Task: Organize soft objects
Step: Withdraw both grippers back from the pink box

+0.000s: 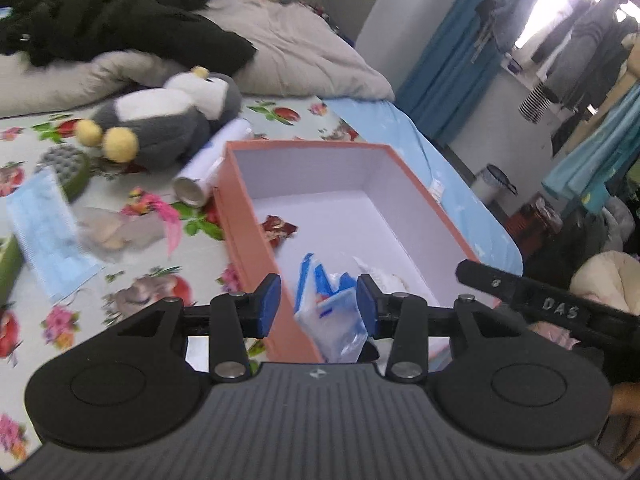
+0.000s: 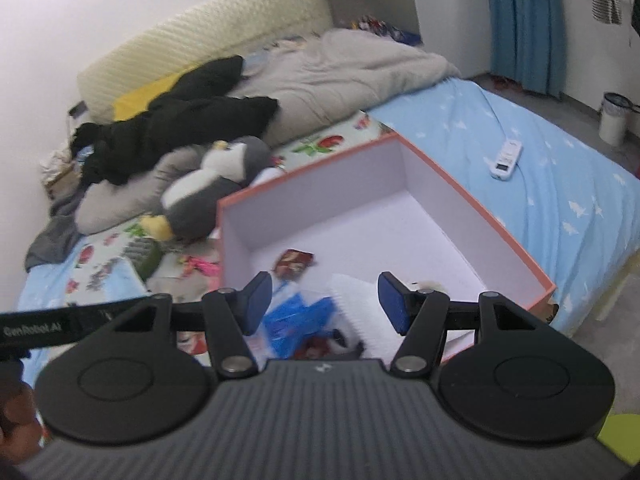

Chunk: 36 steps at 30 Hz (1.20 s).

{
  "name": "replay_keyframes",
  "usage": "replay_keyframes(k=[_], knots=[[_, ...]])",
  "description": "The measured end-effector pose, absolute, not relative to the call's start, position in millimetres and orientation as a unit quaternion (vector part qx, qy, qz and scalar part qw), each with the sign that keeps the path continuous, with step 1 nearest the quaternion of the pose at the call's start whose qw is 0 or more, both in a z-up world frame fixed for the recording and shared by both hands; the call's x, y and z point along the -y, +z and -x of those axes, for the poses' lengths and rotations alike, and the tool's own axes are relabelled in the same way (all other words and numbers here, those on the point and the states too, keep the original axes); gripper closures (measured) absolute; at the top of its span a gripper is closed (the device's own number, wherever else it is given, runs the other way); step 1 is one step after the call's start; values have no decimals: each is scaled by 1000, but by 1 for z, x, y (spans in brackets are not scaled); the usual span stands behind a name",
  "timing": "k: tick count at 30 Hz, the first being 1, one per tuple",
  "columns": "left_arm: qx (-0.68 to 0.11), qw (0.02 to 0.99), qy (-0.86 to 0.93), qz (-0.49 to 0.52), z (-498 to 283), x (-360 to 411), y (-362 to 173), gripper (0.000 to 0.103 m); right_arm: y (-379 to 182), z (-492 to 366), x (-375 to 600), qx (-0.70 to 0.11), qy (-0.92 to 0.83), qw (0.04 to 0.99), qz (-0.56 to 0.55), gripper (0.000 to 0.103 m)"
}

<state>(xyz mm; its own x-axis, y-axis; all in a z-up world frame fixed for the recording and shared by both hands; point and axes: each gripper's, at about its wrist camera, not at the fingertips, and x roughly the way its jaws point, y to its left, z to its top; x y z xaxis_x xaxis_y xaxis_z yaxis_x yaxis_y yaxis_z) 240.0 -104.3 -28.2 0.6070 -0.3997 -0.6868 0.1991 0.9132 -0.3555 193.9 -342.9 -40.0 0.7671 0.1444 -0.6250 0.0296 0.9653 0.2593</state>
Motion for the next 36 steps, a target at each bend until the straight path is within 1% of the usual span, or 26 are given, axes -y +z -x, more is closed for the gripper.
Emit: replay_keyframes(k=[8,15,27,28,30,33,36], knots=[[-383,908,-123,119,-169,68,-6,55,-16,-152,315,-315,88,938,-114,42],[-365,919,-66,133,-131,27,0,55,-9,-137,282,-308,141,935,-108,42],[-353,919,-2,173,-75,-43,-2,55,-18,-110,207,-333,198,918,-88,42],[-352,919,1,177,-71,-48,-3,53,-19,-108,201,-338,201,916,-82,42],[-351,918,2,185,-66,-57,-4,45,-21,-100,193,-340,209,914,-74,42],[-350,921,3,169,-58,-63,-4,44,-27,-95,184,-347,205,913,-71,42],[-353,922,3,156,-55,-66,-5,40,-32,-93,178,-351,202,911,-74,42]])
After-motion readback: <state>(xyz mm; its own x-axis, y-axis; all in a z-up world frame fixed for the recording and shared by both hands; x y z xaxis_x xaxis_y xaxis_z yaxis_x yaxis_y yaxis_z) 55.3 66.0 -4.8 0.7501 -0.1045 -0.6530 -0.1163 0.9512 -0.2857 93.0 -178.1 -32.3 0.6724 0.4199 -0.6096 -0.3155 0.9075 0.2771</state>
